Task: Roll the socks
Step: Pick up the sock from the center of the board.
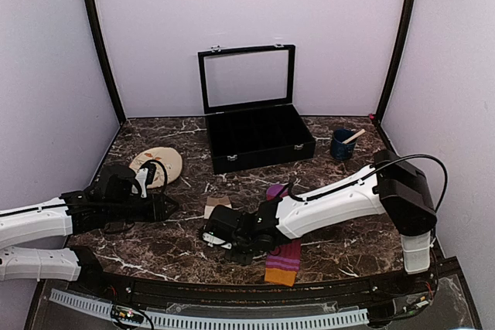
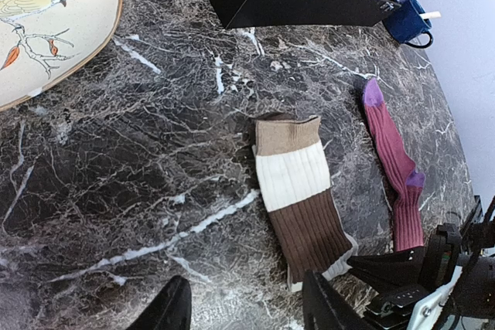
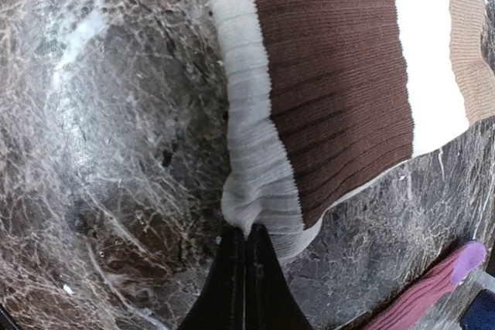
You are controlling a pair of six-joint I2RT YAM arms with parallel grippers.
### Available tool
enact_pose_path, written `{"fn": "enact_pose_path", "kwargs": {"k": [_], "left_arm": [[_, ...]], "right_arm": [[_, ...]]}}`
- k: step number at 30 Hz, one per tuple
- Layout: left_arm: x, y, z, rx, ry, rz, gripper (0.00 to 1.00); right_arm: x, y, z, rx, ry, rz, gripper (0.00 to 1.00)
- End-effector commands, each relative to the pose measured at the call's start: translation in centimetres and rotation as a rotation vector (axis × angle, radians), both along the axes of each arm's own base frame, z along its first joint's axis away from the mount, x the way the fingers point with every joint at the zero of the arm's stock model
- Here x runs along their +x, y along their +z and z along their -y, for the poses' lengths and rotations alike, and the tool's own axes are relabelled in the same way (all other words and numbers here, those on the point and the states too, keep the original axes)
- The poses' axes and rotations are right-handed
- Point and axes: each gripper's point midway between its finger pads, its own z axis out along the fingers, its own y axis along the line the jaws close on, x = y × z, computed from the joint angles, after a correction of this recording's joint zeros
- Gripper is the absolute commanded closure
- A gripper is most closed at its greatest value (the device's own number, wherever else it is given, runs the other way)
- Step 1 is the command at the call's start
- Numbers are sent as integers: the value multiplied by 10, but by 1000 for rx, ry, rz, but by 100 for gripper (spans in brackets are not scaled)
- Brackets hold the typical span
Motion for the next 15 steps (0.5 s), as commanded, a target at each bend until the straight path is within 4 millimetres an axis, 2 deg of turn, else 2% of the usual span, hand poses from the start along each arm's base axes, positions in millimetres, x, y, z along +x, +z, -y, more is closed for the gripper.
{"fn": "enact_pose_path", "kwargs": {"k": [1, 8, 15], "left_arm": [[0, 0, -1, 11, -14, 21, 49], [-4, 0, -1, 8, -39, 36, 47], [-15, -2, 13, -61, -125, 53, 40]], "right_arm": [[-18, -14, 2, -36, -7, -110, 100], [-33, 14, -28, 99, -46, -287, 100], [-27, 26, -34, 169, -134, -436, 100]]}}
